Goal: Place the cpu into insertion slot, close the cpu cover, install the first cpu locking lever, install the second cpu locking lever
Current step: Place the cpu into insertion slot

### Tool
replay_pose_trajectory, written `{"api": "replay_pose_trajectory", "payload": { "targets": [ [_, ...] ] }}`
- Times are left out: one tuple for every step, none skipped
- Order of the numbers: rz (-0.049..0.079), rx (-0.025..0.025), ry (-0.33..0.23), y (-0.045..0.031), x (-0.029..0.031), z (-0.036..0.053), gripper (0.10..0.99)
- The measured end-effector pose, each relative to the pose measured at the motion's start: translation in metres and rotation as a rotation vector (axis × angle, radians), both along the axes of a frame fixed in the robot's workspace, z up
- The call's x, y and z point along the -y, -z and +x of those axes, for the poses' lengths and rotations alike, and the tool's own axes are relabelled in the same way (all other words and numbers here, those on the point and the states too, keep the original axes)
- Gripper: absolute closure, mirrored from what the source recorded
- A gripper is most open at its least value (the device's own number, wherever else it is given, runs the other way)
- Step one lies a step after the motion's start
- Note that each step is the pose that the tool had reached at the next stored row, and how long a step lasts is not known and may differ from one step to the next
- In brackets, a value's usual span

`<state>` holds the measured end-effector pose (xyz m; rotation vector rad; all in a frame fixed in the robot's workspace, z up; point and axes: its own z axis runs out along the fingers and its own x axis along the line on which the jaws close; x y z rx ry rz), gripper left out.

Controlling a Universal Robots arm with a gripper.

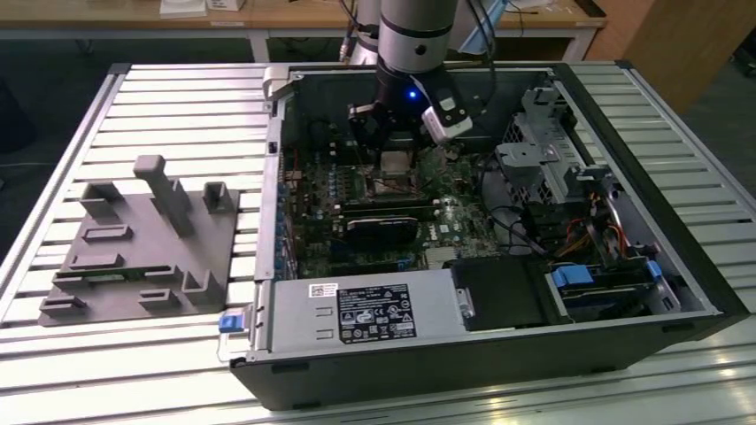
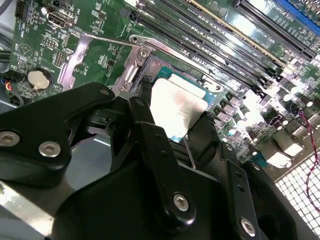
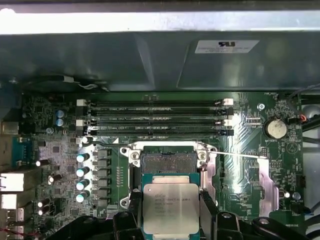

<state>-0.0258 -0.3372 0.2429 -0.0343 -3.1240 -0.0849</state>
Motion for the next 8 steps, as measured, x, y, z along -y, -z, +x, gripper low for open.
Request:
{"api": "replay_pose_trajectory", "payload": {
  "targets": [
    [0.0, 0.0001, 0.0, 0.0, 0.0, 0.0, 0.545],
    [0.0, 0.0001, 0.0, 0.0, 0.0, 0.0, 0.545],
    [0.0, 0.0001, 0.0, 0.0, 0.0, 0.0, 0.545],
    [0.0, 0.0002, 0.0, 0.0001, 0.0, 0.0, 0.545],
    [0.0, 0.0001, 0.001, 0.0001, 0.0, 0.0, 0.545],
    [-0.001, 0.0002, 0.008, 0.0002, 0.0, 0.0, 0.545],
    [-0.002, 0.0002, 0.019, 0.0004, -0.0001, 0.0, 0.545],
    [-0.004, 0.0004, 0.032, 0.0005, -0.0001, 0.0, 0.545]
  ]
}}
